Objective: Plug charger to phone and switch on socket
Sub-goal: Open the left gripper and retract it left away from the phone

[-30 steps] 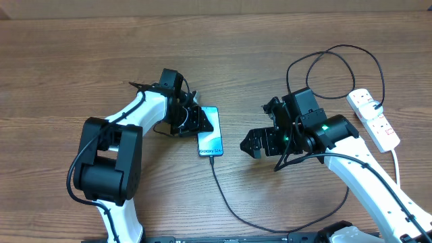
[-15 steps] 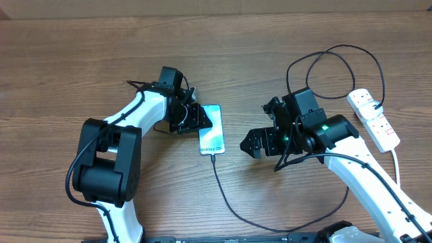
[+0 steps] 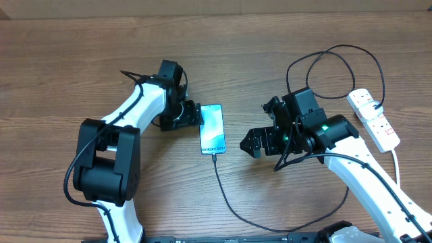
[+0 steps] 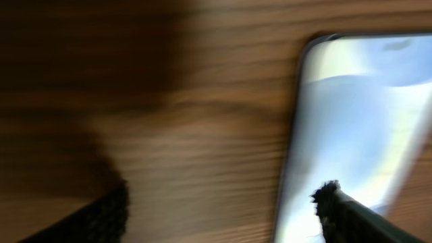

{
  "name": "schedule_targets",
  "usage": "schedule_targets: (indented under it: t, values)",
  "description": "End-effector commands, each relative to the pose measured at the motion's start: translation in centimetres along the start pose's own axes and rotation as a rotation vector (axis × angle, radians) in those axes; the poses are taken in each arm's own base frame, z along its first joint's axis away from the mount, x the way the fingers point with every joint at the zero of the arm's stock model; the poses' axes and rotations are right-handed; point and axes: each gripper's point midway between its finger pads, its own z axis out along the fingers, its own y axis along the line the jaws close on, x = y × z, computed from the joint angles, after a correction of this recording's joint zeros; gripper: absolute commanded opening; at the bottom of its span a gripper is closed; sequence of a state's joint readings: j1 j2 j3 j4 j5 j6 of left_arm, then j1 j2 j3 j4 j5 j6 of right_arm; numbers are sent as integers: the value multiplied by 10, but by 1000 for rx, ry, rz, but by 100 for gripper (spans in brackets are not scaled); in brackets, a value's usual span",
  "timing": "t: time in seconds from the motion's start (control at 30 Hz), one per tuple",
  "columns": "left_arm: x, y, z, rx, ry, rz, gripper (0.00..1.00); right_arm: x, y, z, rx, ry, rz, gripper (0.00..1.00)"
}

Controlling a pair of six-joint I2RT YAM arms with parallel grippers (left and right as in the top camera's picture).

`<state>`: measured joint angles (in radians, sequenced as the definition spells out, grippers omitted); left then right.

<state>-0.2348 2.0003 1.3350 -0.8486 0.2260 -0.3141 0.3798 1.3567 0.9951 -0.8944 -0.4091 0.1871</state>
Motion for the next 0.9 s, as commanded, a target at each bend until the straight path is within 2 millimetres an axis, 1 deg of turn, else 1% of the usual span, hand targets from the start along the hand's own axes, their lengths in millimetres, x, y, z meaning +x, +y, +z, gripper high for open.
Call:
schedule_targets:
  t: [0.0,0.03,0.1,0.2,0.23,0.3,0.37,0.43,0.53,0.63,0.7,0.87]
  values:
    - [-15,29,-40,-188,-104,-4,98,-5,2,-6,2,-33,-12,100]
    - [-17,26,-57,-189,-133,-1,100,-5,2,-6,2,-33,-12,100]
    - [-18,20,-96,-190,-214,8,100,-5,2,-6,2,-33,-12,100]
    - [-10,14,-151,-184,-339,20,100,-5,2,-6,2,-33,-12,100]
    - [-1,15,-183,-192,-417,21,100,-5,2,-6,2,-32,-12,100]
    - [12,20,-214,-210,-495,17,100,-5,2,-6,2,-32,-12,100]
    - [25,23,-240,-221,-559,13,100,-5,2,-6,2,-32,-12,100]
    - [37,27,-260,-227,-616,8,100,-5,2,-6,2,-32,-12,100]
    - [50,27,-280,-208,-676,8,100,-5,2,-6,2,-33,-12,100]
    - [57,26,-291,-195,-712,9,100,-6,2,-6,1,-33,-12,100]
    - [58,26,-294,-193,-721,9,100,-6,2,-6,1,-33,-12,100]
    - [57,26,-291,-196,-713,9,100,-5,2,-6,2,-33,-13,100]
